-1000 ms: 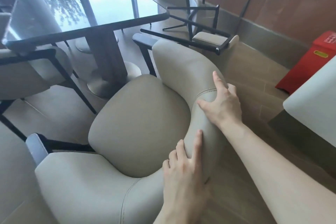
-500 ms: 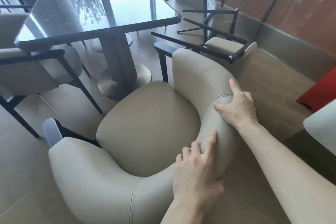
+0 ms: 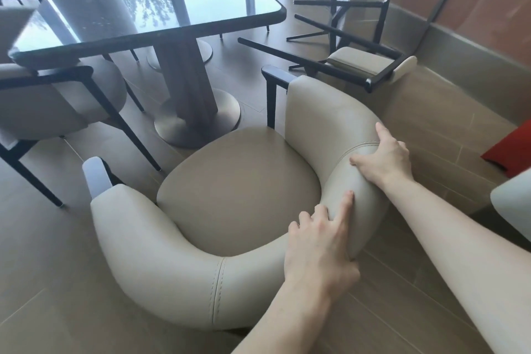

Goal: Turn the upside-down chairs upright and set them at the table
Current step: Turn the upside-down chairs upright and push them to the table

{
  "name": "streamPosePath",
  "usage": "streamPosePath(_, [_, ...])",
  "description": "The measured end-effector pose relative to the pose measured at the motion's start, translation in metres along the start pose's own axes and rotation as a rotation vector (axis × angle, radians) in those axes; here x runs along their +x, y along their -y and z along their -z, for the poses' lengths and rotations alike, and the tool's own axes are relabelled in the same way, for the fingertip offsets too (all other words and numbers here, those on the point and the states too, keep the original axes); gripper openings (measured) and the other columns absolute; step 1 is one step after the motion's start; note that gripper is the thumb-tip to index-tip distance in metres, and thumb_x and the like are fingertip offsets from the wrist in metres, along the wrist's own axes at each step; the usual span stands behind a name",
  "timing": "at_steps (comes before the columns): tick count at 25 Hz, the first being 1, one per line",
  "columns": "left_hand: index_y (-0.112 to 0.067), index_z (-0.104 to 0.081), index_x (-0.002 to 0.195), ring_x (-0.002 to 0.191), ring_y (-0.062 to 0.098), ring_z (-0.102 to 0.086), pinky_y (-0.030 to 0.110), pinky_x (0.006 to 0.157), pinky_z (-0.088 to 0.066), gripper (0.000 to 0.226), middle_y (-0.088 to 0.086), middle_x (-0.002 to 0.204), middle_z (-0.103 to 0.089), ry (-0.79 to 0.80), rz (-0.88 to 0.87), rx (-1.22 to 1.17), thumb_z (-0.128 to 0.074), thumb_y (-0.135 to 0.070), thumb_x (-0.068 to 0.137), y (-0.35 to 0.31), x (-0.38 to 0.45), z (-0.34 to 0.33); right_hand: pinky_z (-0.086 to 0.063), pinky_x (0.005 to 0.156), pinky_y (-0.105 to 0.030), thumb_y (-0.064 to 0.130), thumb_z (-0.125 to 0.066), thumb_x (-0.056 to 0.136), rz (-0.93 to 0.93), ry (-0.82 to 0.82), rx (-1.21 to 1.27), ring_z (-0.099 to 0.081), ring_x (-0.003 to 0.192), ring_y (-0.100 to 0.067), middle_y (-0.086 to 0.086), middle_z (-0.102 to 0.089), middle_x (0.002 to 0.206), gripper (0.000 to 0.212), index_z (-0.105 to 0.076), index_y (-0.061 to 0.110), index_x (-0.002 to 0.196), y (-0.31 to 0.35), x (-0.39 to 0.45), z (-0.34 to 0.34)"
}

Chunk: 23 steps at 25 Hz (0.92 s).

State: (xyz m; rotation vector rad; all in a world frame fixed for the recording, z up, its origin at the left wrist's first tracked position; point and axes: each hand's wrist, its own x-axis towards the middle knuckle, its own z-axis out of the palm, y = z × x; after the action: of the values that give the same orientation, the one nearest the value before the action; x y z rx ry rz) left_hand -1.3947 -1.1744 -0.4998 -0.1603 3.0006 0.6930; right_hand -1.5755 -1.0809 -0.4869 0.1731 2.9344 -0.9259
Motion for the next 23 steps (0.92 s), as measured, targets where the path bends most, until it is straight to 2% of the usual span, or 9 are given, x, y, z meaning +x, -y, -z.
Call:
streamPosePath(5, [-0.042,-0.006,0.149,0.096,0.031,-0.051,0.036,0.078,-0.036,0.102,0.004,0.121,-0.052,0.02,-0.055,0.038,-0.073,-0.03,0.072,-0.011,0.003,-0.015,-0.041,0.1,-0.038,0.029,-0.074,0.078,-0.092,-0.037,0.046,-0.048,0.125,-0.038,-0.022,-0.046,0.141,0.09,-0.028,0.027,0.156,-0.035,-0.001,0.003])
streamPosePath(7, [-0.043,-0.004,0.149,0.098,0.03,-0.052,0.035,0.079,-0.036,0.103,0.002,0.124,-0.051,-0.002,-0.052,0.065,-0.073,-0.033,0.073,-0.01,0.0,-0.016,-0.041,0.099,-0.042,0.03,-0.069,0.08,-0.101,-0.017,-0.005,-0.044,0.128,-0.039,-0.022,-0.043,0.14,0.082,-0.03,0.024,0.152,-0.032,-0.005,0.001])
streamPosePath(9, [-0.044,-0.002,0.15,0.099,0.028,-0.052,0.035,0.082,-0.04,0.105,0.001,0.124,-0.051,0.002,-0.037,0.078,-0.072,-0.032,0.073,-0.011,-0.002,-0.015,-0.034,0.104,-0.051,0.029,-0.061,0.083,-0.018,-0.061,-0.196,-0.033,0.136,-0.04,-0.022,-0.037,0.144,0.061,-0.041,0.017,0.139,-0.024,-0.019,-0.005])
streamPosePath(11, [-0.042,-0.001,0.152,0.1,0.027,-0.052,0.035,0.085,-0.043,0.108,0.0,0.124,-0.05,0.007,-0.036,0.083,-0.072,-0.031,0.072,-0.012,0.0,-0.017,-0.018,0.114,-0.058,0.025,-0.057,0.085,0.159,-0.111,-0.301,-0.022,0.146,-0.032,-0.017,-0.031,0.155,0.044,-0.056,0.016,0.128,-0.025,-0.036,-0.013])
streamPosePath(14, [-0.031,-0.009,0.154,0.11,0.027,-0.052,0.037,0.09,-0.044,0.099,-0.003,0.137,-0.048,0.039,-0.028,0.078,-0.069,-0.046,0.076,-0.004,-0.007,-0.009,-0.004,0.12,-0.056,0.026,-0.049,0.092,0.334,-0.015,-0.279,-0.019,0.15,-0.02,-0.005,-0.037,0.158,0.027,-0.068,0.022,0.112,-0.038,-0.051,-0.012])
streamPosePath(16, [-0.026,-0.013,0.154,0.115,0.027,-0.051,0.038,0.095,-0.042,0.097,-0.004,0.14,-0.047,0.064,-0.01,0.134,-0.066,-0.052,0.077,0.011,-0.021,-0.005,-0.003,0.121,-0.052,0.032,-0.042,0.092,0.429,0.026,-0.281,-0.023,0.149,-0.019,-0.002,-0.044,0.154,0.031,-0.07,0.024,0.104,-0.05,-0.057,-0.008])
streamPosePath(18, [-0.028,-0.015,0.152,0.116,0.028,-0.051,0.039,0.1,-0.037,0.095,-0.003,0.136,-0.049,0.061,0.053,0.202,-0.067,-0.052,0.076,0.023,-0.036,-0.003,-0.004,0.12,-0.05,0.042,-0.033,0.085,0.485,0.04,-0.268,-0.027,0.146,-0.017,0.003,-0.05,0.148,0.045,-0.07,0.028,0.105,-0.056,-0.065,-0.004])
streamPosePath(21, [-0.029,-0.02,0.145,0.114,0.031,-0.05,0.045,0.109,-0.027,0.09,0.002,0.127,-0.05,0.084,0.177,0.267,-0.073,-0.043,0.074,0.022,-0.04,-0.002,-0.004,0.119,-0.048,0.057,-0.02,0.075,0.478,0.08,-0.289,-0.025,0.144,-0.015,0.006,-0.052,0.145,0.06,-0.067,0.034,0.105,-0.056,-0.068,0.0])
streamPosePath(23, [-0.028,-0.024,0.142,0.115,0.032,-0.049,0.048,0.109,-0.027,0.087,0.004,0.124,-0.05,0.087,0.223,0.271,-0.076,-0.038,0.073,0.017,-0.038,-0.002,-0.006,0.119,-0.048,0.06,-0.018,0.073,0.464,0.099,-0.317,-0.024,0.144,-0.013,0.008,-0.051,0.144,0.059,-0.065,0.038,0.102,-0.052,-0.065,0.001])
